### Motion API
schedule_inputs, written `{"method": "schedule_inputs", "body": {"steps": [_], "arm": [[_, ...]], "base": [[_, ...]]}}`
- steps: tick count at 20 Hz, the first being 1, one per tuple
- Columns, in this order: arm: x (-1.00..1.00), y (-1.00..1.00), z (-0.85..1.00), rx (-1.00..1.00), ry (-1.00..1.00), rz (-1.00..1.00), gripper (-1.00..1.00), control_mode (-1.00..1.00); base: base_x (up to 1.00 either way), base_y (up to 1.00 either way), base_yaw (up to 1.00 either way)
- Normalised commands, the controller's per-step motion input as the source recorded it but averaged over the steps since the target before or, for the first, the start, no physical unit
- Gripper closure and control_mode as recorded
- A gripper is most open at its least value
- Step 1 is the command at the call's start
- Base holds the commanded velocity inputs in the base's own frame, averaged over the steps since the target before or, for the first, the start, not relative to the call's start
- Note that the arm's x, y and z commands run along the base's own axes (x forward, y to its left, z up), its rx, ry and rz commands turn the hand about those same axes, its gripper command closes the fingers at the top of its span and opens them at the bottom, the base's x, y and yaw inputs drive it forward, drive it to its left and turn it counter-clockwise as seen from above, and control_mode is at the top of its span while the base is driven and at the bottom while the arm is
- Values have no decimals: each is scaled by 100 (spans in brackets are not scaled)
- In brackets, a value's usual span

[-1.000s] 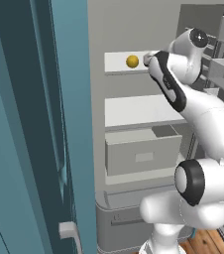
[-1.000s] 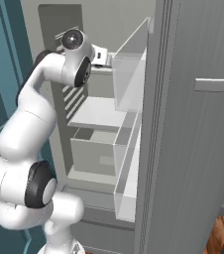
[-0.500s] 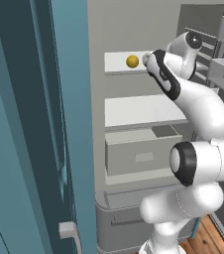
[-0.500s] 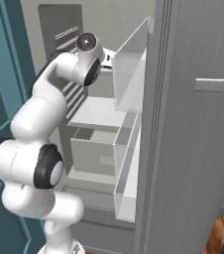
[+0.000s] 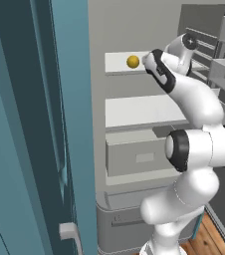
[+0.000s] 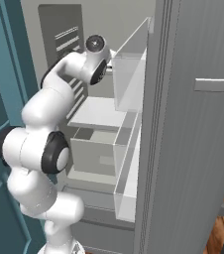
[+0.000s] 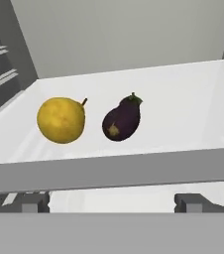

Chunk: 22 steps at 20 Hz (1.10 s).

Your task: Move the eggplant and pear from the top shelf to the second highest shelf to make space. Then, place the pitcher from the counter on the cleared top shelf.

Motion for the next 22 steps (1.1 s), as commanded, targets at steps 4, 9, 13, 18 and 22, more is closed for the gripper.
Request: {"method": "schedule_inputs", "body": {"steps": [4,9,13,18,22], "arm": [[42,-1,-13,0,2,0,-100,-100],[43,-9,-7,0,3,0,-100,-100],[41,-12,-1,0,2,0,-100,-100],[39,-6,-1,0,2,0,-100,-100],[33,0,-10,0,2,0,-100,-100]], "base": [[0,0,0],[0,0,0],[0,0,0],[0,0,0],[0,0,0]]}}
